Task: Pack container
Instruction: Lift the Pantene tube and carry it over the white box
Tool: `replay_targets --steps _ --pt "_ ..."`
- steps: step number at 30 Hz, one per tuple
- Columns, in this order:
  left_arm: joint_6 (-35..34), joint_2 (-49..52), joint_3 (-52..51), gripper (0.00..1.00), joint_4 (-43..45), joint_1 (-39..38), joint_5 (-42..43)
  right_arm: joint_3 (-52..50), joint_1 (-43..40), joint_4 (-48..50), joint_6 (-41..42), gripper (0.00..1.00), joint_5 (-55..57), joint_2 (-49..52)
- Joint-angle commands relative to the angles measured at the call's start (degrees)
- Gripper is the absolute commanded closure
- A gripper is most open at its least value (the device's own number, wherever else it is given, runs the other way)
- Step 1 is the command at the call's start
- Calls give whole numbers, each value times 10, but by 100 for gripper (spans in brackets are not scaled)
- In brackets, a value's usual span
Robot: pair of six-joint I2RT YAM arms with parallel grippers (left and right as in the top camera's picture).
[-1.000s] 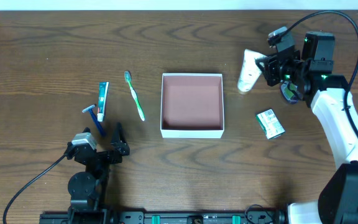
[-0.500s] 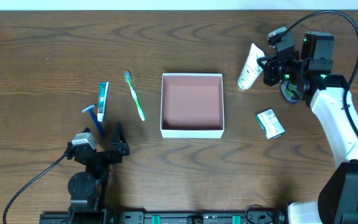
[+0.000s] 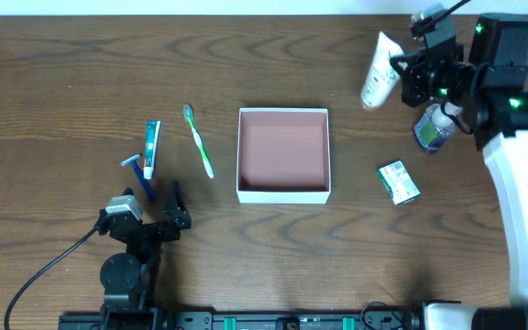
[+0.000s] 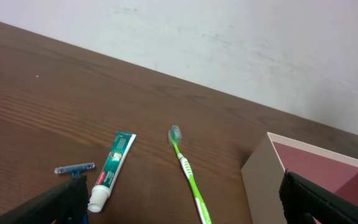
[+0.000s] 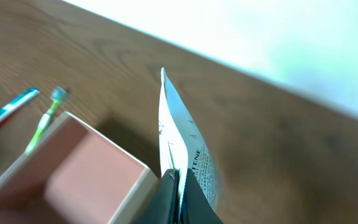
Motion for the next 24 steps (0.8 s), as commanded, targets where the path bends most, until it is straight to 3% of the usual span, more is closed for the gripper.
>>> replay_targets --steps 1,11,24 --pt "5 1 -10 2 -22 3 -15 26 35 2 -44 99 -49 -37" --pt "5 1 -10 2 -22 3 -15 26 139 -1 -133 99 -77 -28" --pt "5 1 -10 2 -22 3 -15 26 153 -24 -183 99 -76 68"
